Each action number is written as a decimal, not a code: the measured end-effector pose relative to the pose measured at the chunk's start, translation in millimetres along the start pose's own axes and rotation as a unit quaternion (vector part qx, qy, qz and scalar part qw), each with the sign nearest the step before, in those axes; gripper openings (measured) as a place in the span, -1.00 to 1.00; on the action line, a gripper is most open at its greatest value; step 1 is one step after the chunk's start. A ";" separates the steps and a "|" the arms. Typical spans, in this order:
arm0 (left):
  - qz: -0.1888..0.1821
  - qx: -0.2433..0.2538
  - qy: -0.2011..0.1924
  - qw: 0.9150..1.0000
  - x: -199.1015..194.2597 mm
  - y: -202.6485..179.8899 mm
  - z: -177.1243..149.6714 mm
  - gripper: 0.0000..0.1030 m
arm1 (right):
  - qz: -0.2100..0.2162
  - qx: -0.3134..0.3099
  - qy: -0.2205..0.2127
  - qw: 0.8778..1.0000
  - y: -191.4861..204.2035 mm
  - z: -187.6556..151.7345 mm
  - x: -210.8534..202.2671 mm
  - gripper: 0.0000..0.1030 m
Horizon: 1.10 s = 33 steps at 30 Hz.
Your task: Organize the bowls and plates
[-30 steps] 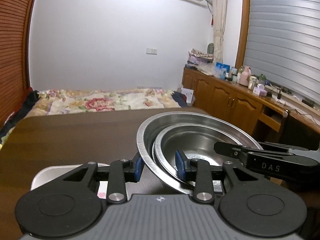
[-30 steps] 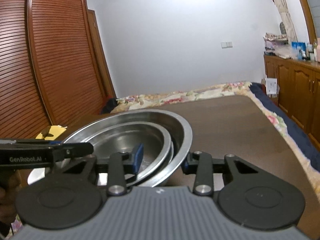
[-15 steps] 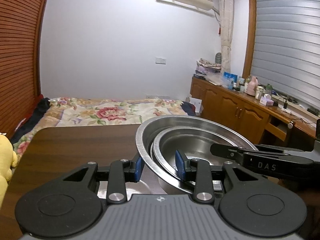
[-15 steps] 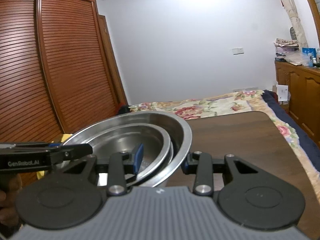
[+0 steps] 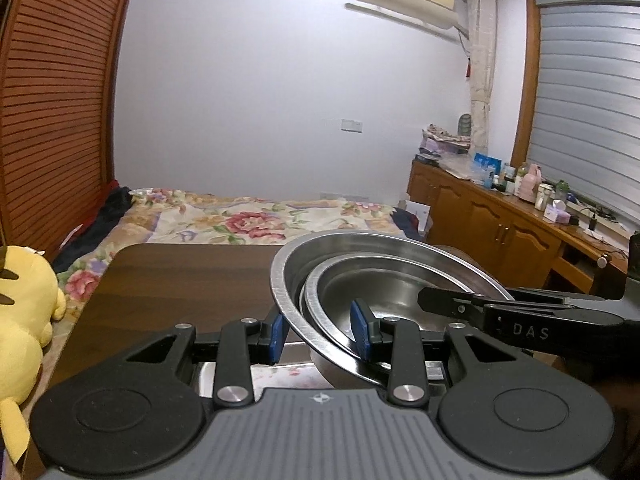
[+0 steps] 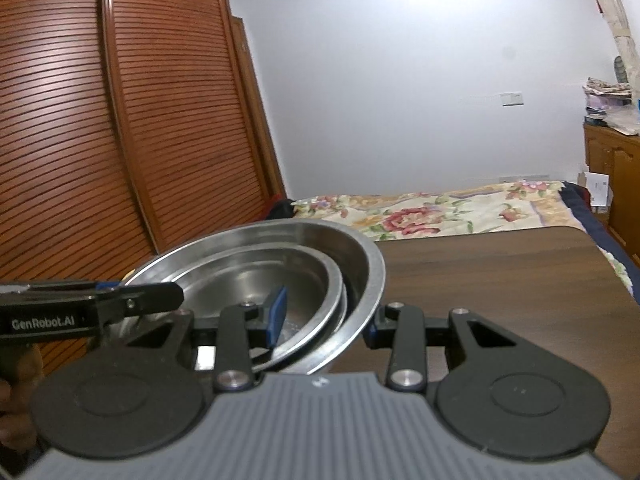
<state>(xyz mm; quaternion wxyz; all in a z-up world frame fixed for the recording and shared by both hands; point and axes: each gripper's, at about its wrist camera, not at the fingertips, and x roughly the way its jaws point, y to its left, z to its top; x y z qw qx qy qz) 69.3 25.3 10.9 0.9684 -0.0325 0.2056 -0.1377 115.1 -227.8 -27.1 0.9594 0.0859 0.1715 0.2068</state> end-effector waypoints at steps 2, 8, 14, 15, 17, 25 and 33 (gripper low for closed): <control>0.002 -0.003 0.002 1.000 -3.2 4.4 -2.4 -0.30 | 0.004 -0.002 0.003 1.000 4.6 0.5 2.3 -0.23; 0.007 -0.018 0.010 1.000 -8.5 17.2 -13.6 -0.29 | 0.016 -0.007 0.016 1.000 17.1 -3.0 9.6 -0.23; 0.014 -0.028 0.022 0.999 -6.1 30.0 -24.2 -0.29 | 0.025 -0.018 0.034 0.999 29.3 -10.4 16.8 -0.23; 0.016 -0.029 0.024 0.999 -5.1 31.5 -25.6 -0.29 | 0.026 -0.020 0.037 0.999 30.7 -11.8 18.3 -0.23; 0.019 -0.031 0.030 0.999 -3.5 35.0 -29.7 -0.29 | 0.027 -0.022 0.041 0.999 33.2 -14.4 20.8 -0.23; 0.028 -0.036 0.044 0.998 4.5 39.3 -38.1 -0.29 | 0.029 -0.028 0.056 0.998 42.1 -23.2 33.0 -0.23; 0.031 -0.040 0.052 0.997 6.4 40.6 -44.7 -0.29 | 0.027 -0.027 0.064 0.997 42.5 -30.0 37.1 -0.23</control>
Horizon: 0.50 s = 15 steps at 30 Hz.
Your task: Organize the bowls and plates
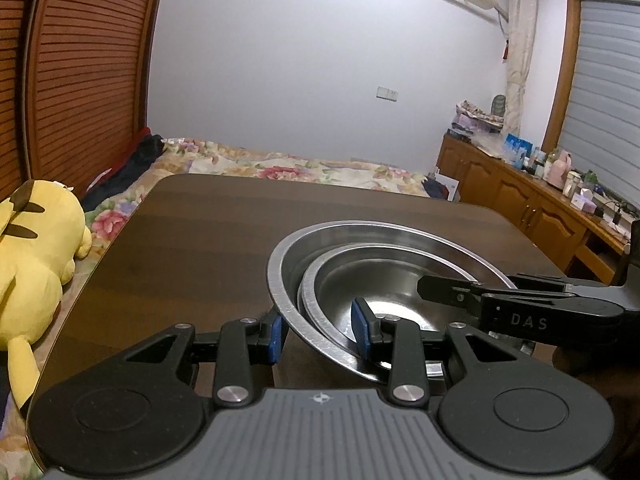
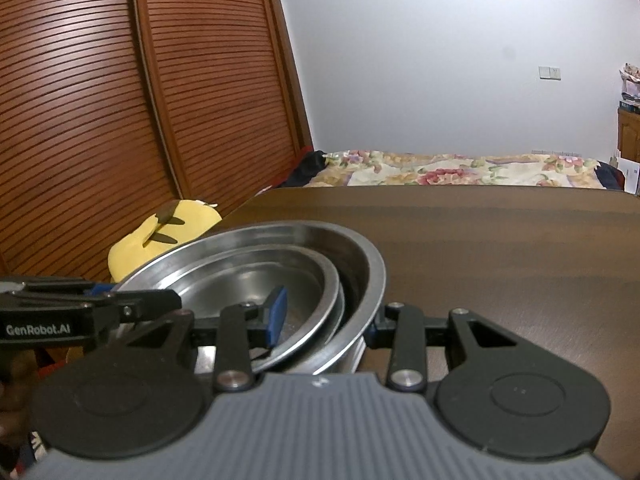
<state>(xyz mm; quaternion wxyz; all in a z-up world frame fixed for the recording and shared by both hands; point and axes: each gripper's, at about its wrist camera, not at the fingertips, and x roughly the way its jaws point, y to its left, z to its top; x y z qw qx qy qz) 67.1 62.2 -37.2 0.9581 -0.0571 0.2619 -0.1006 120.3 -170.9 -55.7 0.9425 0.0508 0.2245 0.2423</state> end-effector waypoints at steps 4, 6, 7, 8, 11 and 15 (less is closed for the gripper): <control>0.005 -0.002 0.003 1.000 1.9 1.2 -2.1 -0.29 | -0.001 -0.001 0.004 1.000 0.1 -2.1 1.3 -0.23; 0.007 -0.003 0.004 1.000 2.8 1.5 -2.2 -0.29 | 0.000 -0.003 0.004 1.000 0.5 -2.9 2.1 -0.23; 0.007 -0.003 0.005 1.000 3.3 2.0 -2.5 -0.29 | 0.000 -0.005 0.004 1.000 1.0 -3.2 2.3 -0.23; 0.007 -0.003 0.005 1.000 3.9 2.3 -2.8 -0.30 | 0.000 -0.006 0.004 1.000 1.7 -3.5 2.5 -0.23; 0.009 -0.001 0.003 1.000 4.2 2.8 -3.8 -0.30 | 0.003 -0.007 0.009 1.000 2.5 -3.5 5.5 -0.23; 0.011 -0.001 0.002 1.000 4.5 2.8 -4.6 -0.30 | 0.002 -0.012 0.010 1.000 4.4 -5.7 6.7 -0.23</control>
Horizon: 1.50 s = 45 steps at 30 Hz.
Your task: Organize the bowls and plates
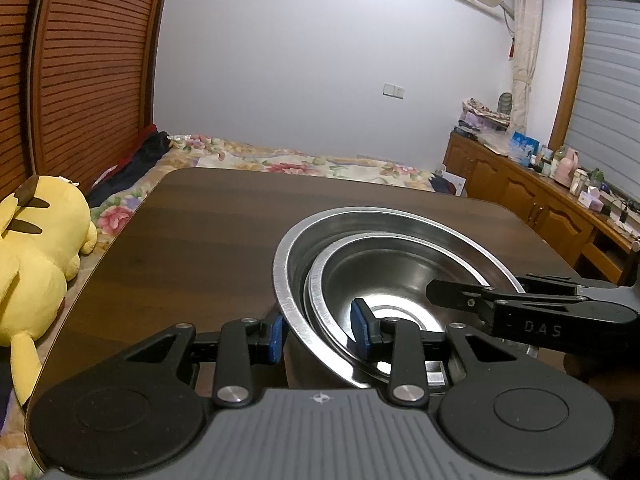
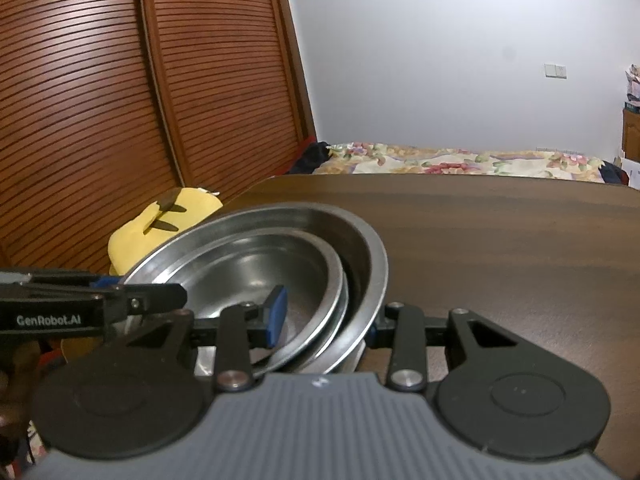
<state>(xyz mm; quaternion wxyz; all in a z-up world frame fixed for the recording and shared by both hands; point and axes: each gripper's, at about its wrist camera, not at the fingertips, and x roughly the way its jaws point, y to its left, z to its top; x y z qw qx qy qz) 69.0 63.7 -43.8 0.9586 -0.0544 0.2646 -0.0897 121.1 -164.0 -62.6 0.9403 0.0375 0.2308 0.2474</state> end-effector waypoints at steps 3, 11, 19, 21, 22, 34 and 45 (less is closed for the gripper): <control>0.002 -0.002 0.000 1.000 0.7 -0.5 -0.6 -0.30 | 0.003 0.002 0.001 1.000 -0.6 0.6 0.1 -0.23; 0.010 -0.004 -0.001 1.000 -0.9 -0.5 0.2 -0.19 | -0.001 0.012 -0.001 1.000 -1.8 -1.5 -3.1 0.00; 0.020 0.002 -0.008 1.000 -6.0 -1.4 6.8 0.22 | -0.014 0.010 -0.015 1.000 -5.2 0.8 -14.1 0.16; 0.025 0.006 -0.011 1.000 -8.4 -3.3 9.1 0.40 | -0.017 0.012 -0.021 1.000 -7.2 2.0 -18.7 0.22; 0.027 0.009 -0.013 1.000 -9.2 -4.8 10.5 0.51 | -0.020 0.013 -0.025 0.999 -8.7 2.6 -21.7 0.24; 0.022 0.037 -0.045 0.998 -23.6 -30.6 24.9 1.00 | -0.062 0.015 -0.072 0.995 -24.9 9.6 -48.5 0.92; 0.047 0.064 -0.048 0.996 -27.4 -59.6 26.8 1.00 | -0.117 0.011 -0.083 0.990 -31.5 11.1 -69.4 1.00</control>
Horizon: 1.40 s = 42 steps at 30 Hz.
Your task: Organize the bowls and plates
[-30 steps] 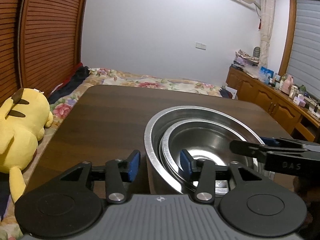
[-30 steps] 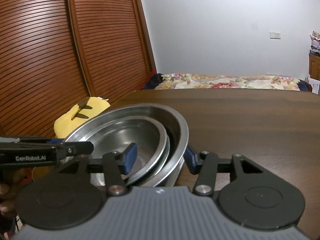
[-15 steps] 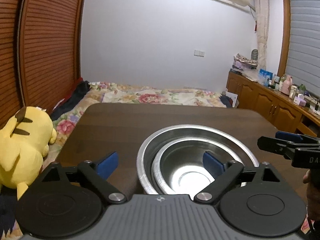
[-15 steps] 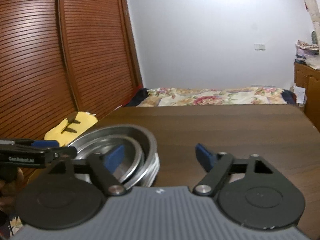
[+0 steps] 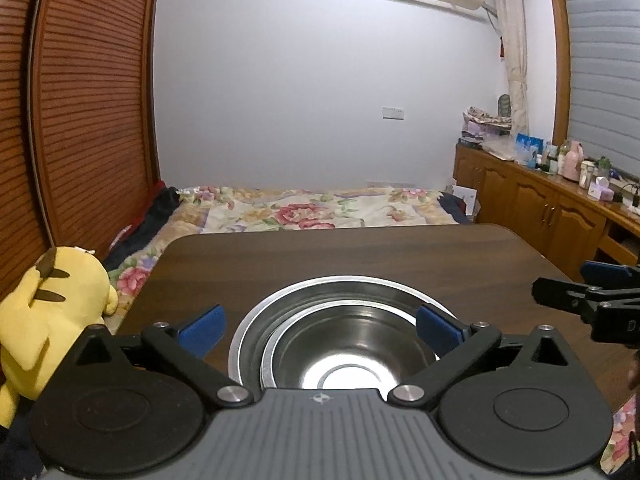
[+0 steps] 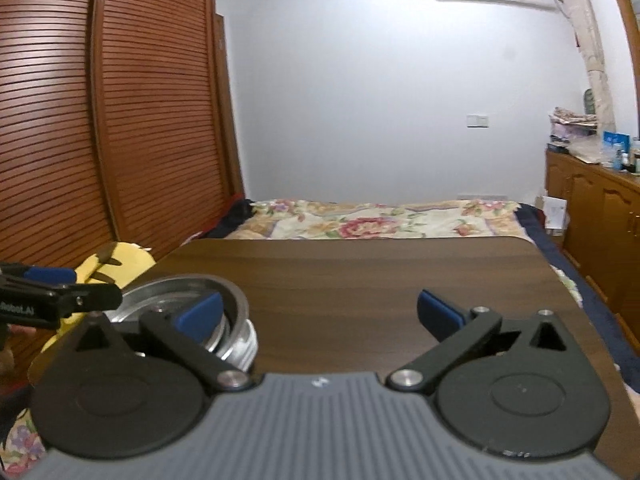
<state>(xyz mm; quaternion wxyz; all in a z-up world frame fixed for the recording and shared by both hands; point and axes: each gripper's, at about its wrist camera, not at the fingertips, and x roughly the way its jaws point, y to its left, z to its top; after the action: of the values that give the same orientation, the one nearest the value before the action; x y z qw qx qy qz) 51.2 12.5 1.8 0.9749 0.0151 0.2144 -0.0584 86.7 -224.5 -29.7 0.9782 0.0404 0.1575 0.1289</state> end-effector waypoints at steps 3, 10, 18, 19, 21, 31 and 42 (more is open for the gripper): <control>-0.001 0.004 -0.001 1.000 -1.4 -5.5 0.9 1.00 | -0.011 0.006 0.002 1.000 -3.4 0.3 -3.8 1.00; 0.003 0.002 -0.003 1.000 -2.8 -15.9 2.0 1.00 | -0.026 0.005 -0.001 1.000 -5.7 -1.3 -12.8 1.00; 0.001 0.000 -0.010 1.000 -7.6 -25.1 0.4 1.00 | -0.054 0.000 0.001 0.999 -0.9 -2.2 -20.2 1.00; 0.000 0.002 -0.011 1.000 -8.3 -26.0 -0.1 1.00 | -0.059 -0.001 0.003 0.998 -0.2 -2.6 -20.6 1.00; -0.002 0.004 -0.012 1.000 -9.9 -27.9 -0.4 1.00 | -0.064 -0.005 0.005 0.998 1.4 -3.8 -22.2 1.00; 0.015 0.008 -0.014 1.000 -22.8 -27.4 -5.0 1.00 | -0.067 -0.011 0.011 0.998 2.9 -2.5 -28.6 1.00; 0.025 0.002 -0.006 1.000 -26.6 -23.3 -13.5 1.00 | -0.081 -0.017 0.010 0.997 2.3 -5.6 -36.4 1.00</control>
<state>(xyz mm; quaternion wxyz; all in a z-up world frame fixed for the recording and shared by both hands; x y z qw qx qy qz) 18.9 -7.1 0.5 0.9774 0.0216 0.2077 -0.0340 51.1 -231.7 -23.9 0.9844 0.0095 0.1680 0.0522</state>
